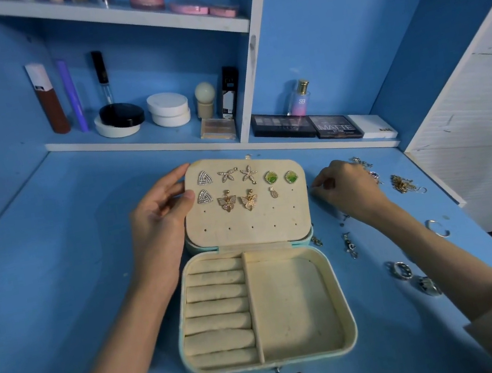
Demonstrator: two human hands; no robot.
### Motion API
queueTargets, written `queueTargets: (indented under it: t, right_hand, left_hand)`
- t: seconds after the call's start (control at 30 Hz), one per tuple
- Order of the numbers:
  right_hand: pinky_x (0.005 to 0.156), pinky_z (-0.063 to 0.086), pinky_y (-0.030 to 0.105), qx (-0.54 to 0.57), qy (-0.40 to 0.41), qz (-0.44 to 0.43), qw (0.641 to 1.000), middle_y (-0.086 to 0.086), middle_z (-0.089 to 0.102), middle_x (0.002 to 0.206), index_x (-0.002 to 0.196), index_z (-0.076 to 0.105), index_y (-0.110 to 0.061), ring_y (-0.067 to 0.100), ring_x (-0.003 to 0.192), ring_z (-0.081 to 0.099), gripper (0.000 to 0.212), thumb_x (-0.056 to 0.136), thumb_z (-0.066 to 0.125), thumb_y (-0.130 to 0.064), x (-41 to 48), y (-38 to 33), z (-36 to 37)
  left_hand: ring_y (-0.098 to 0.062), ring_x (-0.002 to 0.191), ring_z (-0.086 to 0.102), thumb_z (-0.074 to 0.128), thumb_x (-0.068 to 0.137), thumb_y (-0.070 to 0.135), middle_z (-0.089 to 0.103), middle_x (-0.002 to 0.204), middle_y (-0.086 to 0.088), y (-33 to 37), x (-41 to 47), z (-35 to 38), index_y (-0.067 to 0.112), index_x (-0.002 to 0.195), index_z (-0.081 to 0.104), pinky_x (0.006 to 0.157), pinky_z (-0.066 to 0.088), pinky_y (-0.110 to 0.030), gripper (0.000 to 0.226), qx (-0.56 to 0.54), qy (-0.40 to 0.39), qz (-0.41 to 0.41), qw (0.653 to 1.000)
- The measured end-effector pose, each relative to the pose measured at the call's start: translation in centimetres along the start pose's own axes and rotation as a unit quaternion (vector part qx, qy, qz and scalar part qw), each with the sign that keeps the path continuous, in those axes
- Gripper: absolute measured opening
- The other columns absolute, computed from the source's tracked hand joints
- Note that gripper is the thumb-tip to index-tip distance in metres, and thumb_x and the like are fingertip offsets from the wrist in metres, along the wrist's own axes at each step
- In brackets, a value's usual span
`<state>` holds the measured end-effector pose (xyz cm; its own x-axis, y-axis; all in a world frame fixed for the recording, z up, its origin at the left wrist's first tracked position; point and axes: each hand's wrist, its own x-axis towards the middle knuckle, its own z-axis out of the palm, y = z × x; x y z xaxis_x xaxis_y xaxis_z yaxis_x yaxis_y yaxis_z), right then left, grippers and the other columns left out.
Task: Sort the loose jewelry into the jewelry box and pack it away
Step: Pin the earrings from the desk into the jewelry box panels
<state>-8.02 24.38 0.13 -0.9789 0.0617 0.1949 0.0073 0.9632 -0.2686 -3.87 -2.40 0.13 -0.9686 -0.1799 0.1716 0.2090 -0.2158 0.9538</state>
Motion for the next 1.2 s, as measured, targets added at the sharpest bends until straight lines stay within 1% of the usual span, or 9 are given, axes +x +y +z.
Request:
queueTargets:
  t: [0.1,0.2,0.3,0.47,0.6,0.7,0.83,1.1,1.2]
  right_hand:
    - [0.070,0.044,0.032,0.007,0.007,-0.006,1.000,0.003,0.057,0.088,0.093,0.071,-0.012,0.020,0.080,0.053,0.013,0.088,0.062,-0.020,-0.3,0.0,0.1]
    - [0.071,0.045,0.031,0.049,0.009,-0.022,0.999,0.007,0.062,0.089,0.090,0.072,-0.010,0.019,0.079,0.053,0.011,0.087,0.063,-0.016,-1.1,0.0,0.0]
    - [0.072,0.048,0.037,0.070,0.005,-0.040,0.997,0.007,0.061,0.085,0.085,0.072,-0.011,0.021,0.076,0.055,0.008,0.085,0.065,-0.014,-2.3,0.0,0.0]
    - [0.067,0.049,0.041,0.051,0.049,-0.071,0.995,0.004,0.056,0.076,0.081,0.072,-0.011,0.020,0.072,0.052,0.005,0.083,0.068,-0.012,-3.6,0.4,0.5]
    - [0.060,0.047,0.037,0.027,0.076,-0.090,0.993,0.003,0.054,0.074,0.082,0.074,-0.012,0.022,0.073,0.053,0.005,0.082,0.070,-0.013,-4.2,0.6,0.8]
    - [0.057,0.040,0.030,0.003,0.099,-0.099,0.990,0.003,0.056,0.072,0.082,0.076,-0.012,0.025,0.074,0.055,0.005,0.080,0.071,-0.012,-4.5,0.7,1.0]
    - [0.055,0.035,0.027,-0.019,0.117,-0.108,0.987,0.004,0.058,0.070,0.080,0.077,-0.013,0.026,0.072,0.055,0.006,0.077,0.074,-0.009,-4.6,0.8,1.0]
    - [0.056,0.032,0.026,-0.049,0.104,-0.106,0.988,0.001,0.053,0.071,0.082,0.074,-0.012,0.025,0.074,0.054,0.005,0.081,0.070,-0.013,-4.1,0.6,0.9]
    - [0.058,0.036,0.028,-0.027,0.089,-0.087,0.992,-0.003,0.051,0.073,0.084,0.072,-0.012,0.022,0.077,0.053,0.008,0.085,0.064,-0.014,-3.8,0.2,0.8]
  left_hand:
    - [0.003,0.079,0.065,0.052,0.088,-0.010,0.068,0.092,0.003,0.0,0.0,0.0,0.024,0.107,0.063,0.067,0.049,-0.010,0.041,-0.003,0.002,0.000,1.000]
    - [0.004,0.079,0.065,0.051,0.088,-0.011,0.068,0.093,0.003,0.0,0.0,0.1,0.023,0.109,0.062,0.068,0.049,-0.010,0.041,-0.008,0.002,-0.002,1.000]
    - [0.004,0.079,0.065,0.052,0.088,-0.010,0.068,0.094,0.003,0.0,0.0,0.1,0.023,0.108,0.062,0.067,0.049,-0.010,0.040,-0.009,0.001,-0.002,1.000]
    - [0.005,0.079,0.064,0.052,0.088,-0.010,0.068,0.093,0.003,0.0,-0.1,0.1,0.024,0.108,0.062,0.069,0.049,-0.010,0.040,-0.002,0.000,0.002,1.000]
    - [0.005,0.077,0.064,0.052,0.088,-0.010,0.067,0.091,0.003,0.0,0.0,0.1,0.024,0.105,0.063,0.070,0.049,-0.010,0.040,0.002,0.004,0.007,1.000]
    - [0.004,0.077,0.063,0.052,0.088,-0.010,0.067,0.090,0.004,-0.1,0.0,0.1,0.024,0.106,0.063,0.070,0.049,-0.010,0.041,0.001,0.004,0.006,1.000]
    - [0.005,0.077,0.064,0.051,0.088,-0.011,0.068,0.089,0.005,0.0,0.0,0.1,0.026,0.102,0.064,0.069,0.048,-0.010,0.041,-0.002,0.004,0.007,1.000]
    - [0.005,0.078,0.063,0.052,0.088,-0.010,0.067,0.091,0.004,-0.1,0.0,0.1,0.025,0.104,0.063,0.070,0.049,-0.009,0.040,0.002,0.003,0.010,1.000]
    - [0.005,0.078,0.063,0.052,0.088,-0.010,0.067,0.092,0.003,0.0,0.0,0.0,0.026,0.103,0.064,0.068,0.048,-0.009,0.041,0.002,0.003,0.006,1.000]
